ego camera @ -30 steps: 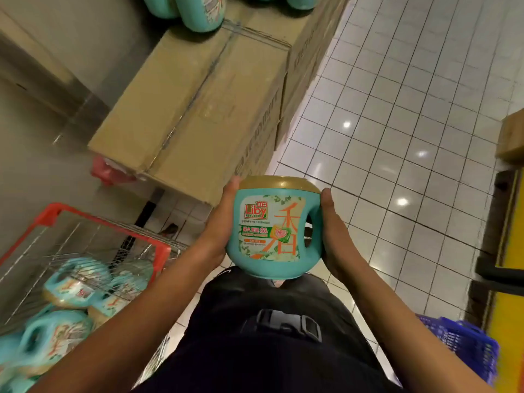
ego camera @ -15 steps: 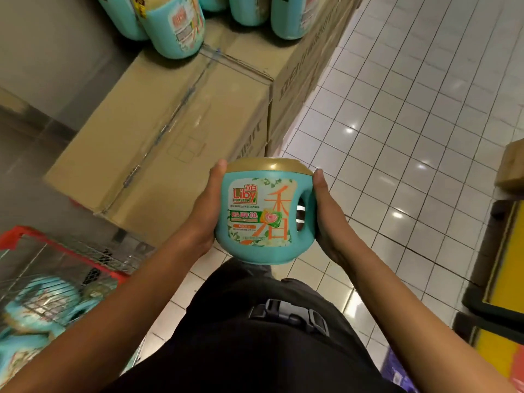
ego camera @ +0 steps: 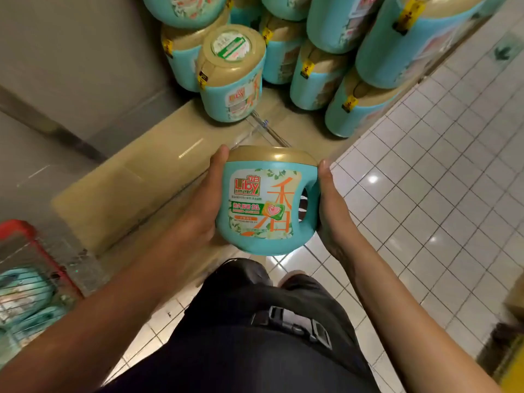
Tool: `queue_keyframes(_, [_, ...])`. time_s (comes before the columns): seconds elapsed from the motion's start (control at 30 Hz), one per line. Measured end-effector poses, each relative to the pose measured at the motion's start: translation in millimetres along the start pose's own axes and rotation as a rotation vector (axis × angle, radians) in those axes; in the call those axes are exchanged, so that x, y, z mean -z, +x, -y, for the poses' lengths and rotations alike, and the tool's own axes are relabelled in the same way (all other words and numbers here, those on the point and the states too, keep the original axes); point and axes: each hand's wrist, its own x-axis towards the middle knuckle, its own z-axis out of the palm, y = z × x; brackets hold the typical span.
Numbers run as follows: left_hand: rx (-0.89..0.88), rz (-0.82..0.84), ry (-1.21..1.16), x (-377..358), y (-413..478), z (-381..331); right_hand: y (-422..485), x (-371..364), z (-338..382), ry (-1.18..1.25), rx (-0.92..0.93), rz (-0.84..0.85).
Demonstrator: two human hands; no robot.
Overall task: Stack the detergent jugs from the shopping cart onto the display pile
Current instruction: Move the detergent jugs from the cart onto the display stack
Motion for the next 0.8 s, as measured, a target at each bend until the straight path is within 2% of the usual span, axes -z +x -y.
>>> queue_keyframes(0.2, [-0.231, -0.258, -0.035, 2, 28, -51, 65, -18, 63, -0.071, 0.089, 0.057])
queue_keyframes(0.3, [-0.343, -0.389, -0.075, -1, 40, -79, 94, -21, 95, -0.076, 0.188, 0.084])
queue_keyframes(0.47, [-0.594, -0.510, -0.226, -15, 55, -117, 127, -24, 147, -0.130, 0.383, 0.162])
queue_keyframes(0.6, [-0.810, -0.684, -0.165, -21, 74, -142, 148, -26, 176, -0.208, 0.527, 0.216])
queue_keyframes(0.8, [-1.082, -0.714, -0.149, -15, 94, -170, 158, -27, 206, -0.248, 0.639, 0.309])
